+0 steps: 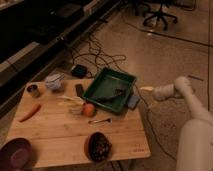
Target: Place sponge in purple bowl
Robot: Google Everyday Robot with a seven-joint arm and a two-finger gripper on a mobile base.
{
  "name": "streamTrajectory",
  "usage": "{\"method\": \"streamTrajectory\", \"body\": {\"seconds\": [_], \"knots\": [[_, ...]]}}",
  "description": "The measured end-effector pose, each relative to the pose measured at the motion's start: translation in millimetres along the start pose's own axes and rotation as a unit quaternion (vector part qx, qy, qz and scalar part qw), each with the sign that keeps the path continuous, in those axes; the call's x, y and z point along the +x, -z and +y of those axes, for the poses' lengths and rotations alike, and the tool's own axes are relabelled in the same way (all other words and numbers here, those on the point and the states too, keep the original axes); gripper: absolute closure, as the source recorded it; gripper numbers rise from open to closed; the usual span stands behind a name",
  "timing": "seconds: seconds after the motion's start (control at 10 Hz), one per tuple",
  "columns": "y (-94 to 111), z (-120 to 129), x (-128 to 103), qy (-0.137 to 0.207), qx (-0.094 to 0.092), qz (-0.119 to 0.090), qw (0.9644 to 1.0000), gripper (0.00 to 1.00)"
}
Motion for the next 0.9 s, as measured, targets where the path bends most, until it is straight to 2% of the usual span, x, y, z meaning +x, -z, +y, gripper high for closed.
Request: {"method": "streamTrajectory", "body": {"seconds": [0.2, 0.3, 0.4, 0.5, 0.6, 0.9], "knots": [[-0.2, -0.1, -0.2, 0.000, 0.002, -0.004, 1.0000, 0.20], [1.3, -1.1, -4.7, 0.012, 0.012, -0.019, 0.9997, 0.20], [2.8, -4.9, -13.3, 0.032, 0.020, -0.044, 0.9983, 0.20], [0.6, -10.5, -22.0, 0.048, 0.020, -0.059, 0.9969, 0.20], [-3.0, -15.6, -38.0, 0.071, 0.012, -0.072, 0.9948, 0.20], [-6.1, -15.5, -45.9, 0.080, 0.001, -0.075, 0.9940, 0.20]]}}
